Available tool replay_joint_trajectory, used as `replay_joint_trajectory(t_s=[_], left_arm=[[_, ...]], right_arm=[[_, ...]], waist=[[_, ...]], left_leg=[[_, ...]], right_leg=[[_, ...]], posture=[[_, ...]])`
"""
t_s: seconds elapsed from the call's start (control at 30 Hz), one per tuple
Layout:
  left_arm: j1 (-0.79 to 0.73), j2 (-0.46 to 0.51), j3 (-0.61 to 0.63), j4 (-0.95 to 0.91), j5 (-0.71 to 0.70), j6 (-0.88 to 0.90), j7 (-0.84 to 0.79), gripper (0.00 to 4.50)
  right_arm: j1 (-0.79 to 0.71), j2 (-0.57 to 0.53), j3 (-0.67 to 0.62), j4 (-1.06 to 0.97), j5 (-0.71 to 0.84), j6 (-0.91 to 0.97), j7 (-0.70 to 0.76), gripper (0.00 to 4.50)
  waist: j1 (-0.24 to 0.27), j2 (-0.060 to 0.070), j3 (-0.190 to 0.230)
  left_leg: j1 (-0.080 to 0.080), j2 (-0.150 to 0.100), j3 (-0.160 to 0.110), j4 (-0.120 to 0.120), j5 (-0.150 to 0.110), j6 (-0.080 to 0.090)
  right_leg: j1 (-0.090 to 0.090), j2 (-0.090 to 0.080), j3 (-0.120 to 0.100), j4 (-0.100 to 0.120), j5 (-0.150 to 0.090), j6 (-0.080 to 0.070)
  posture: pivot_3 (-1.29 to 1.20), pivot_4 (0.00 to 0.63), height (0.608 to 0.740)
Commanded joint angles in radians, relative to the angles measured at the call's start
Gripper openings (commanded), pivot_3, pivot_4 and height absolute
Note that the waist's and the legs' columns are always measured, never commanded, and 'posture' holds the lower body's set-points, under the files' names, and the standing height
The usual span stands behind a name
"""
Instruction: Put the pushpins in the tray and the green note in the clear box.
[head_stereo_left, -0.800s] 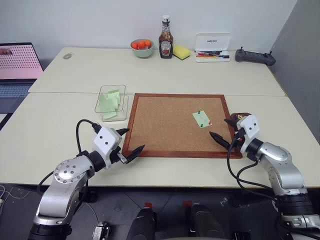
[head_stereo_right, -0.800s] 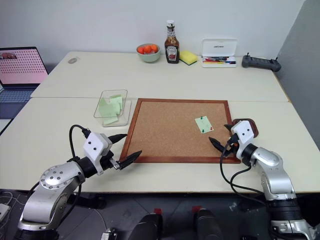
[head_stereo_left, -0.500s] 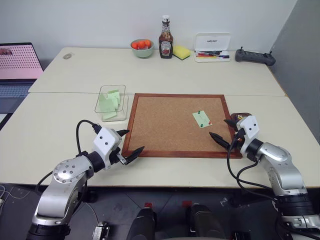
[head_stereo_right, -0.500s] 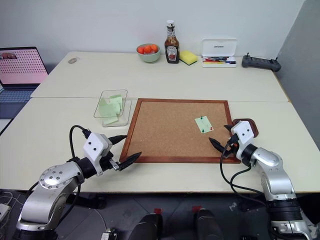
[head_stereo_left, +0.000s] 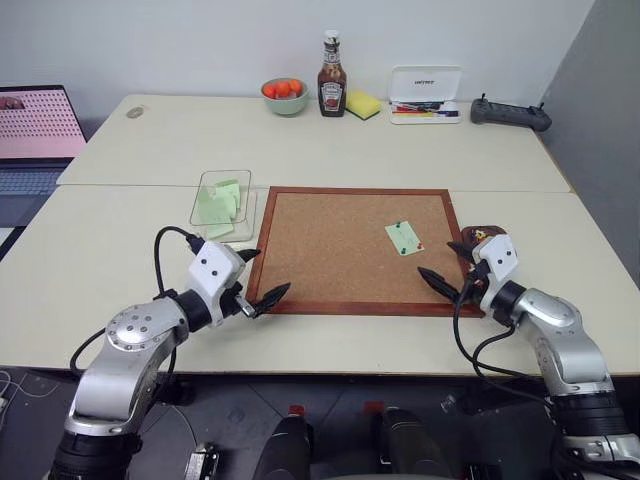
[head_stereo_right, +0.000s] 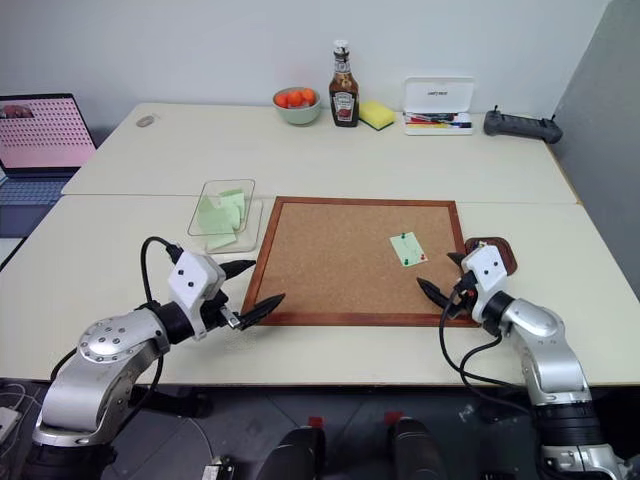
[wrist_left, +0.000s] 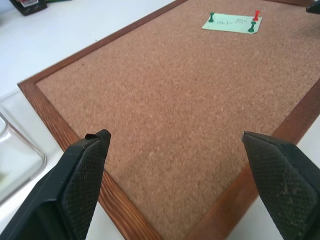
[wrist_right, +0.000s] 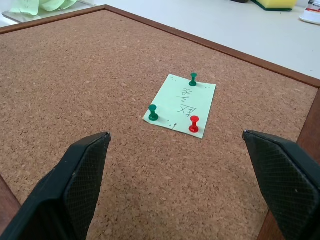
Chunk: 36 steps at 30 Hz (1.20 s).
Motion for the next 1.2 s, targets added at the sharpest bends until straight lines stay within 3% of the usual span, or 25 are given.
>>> replay_joint_trajectory(t_s=[0.03, 0.37, 0.67, 0.87, 1.17, 1.2], left_arm=[[-0.038, -0.002, -0.030, 0.010, -0.020, -0.041, -0.046, 4.07], [-0.218, -0.098, -0.173, 0.220, 0.049, -0.117, -0.069, 2.26], [-0.364, -0.204, -0.262, 0.529, 0.125, -0.238, -0.088, 0.73], [-0.378, -0.217, -0.290, 0.652, 0.168, -0.306, -0.121, 0.73], [-0.372, -0.224, -0.285, 0.658, 0.178, -0.319, -0.131, 0.73], [-0.369, -0.223, -0.286, 0.654, 0.180, -0.318, -0.131, 0.73]], right_arm=[[0.006, -0.001, -0.016, -0.078, 0.016, -0.001, -0.007, 4.50], [-0.015, 0.007, 0.005, -0.142, 0.022, 0.094, -0.035, 4.50], [-0.148, 0.050, 0.059, -0.099, -0.011, 0.211, -0.099, 4.50], [-0.287, 0.083, 0.122, 0.021, -0.056, 0.281, -0.124, 4.50], [-0.504, 0.150, 0.157, 0.364, -0.146, 0.190, -0.160, 4.50], [-0.525, 0.155, 0.156, 0.408, -0.156, 0.172, -0.165, 4.32]], waist=[[0.000, 0.000, 0.000], [0.000, 0.000, 0.000], [-0.002, 0.001, 0.000], [-0.001, 0.001, 0.000], [-0.002, 0.002, -0.001], [-0.002, 0.002, -0.001]], left_leg=[[0.000, 0.000, 0.000, 0.000, 0.000, 0.000], [0.000, 0.000, 0.000, 0.000, 0.000, 0.000], [0.000, 0.000, 0.000, 0.001, 0.000, 0.000], [0.000, -0.001, 0.000, 0.001, 0.000, 0.000], [0.001, -0.001, 0.000, 0.001, 0.000, 0.000], [0.001, -0.001, 0.000, 0.000, 0.000, 0.000]], right_leg=[[0.000, 0.000, 0.000, 0.000, 0.000, 0.000], [0.000, 0.000, 0.000, 0.000, 0.002, 0.004], [0.000, 0.001, 0.000, 0.001, 0.003, 0.004], [0.000, 0.001, 0.000, 0.001, 0.003, 0.004], [0.000, 0.000, 0.001, 0.002, 0.003, 0.005], [0.000, 0.000, 0.001, 0.002, 0.003, 0.005]], posture=[[0.00, 0.150, 0.740], [0.00, 0.150, 0.740], [0.00, 0.150, 0.740], [0.00, 0.150, 0.740], [0.00, 0.150, 0.740], [0.00, 0.150, 0.740]])
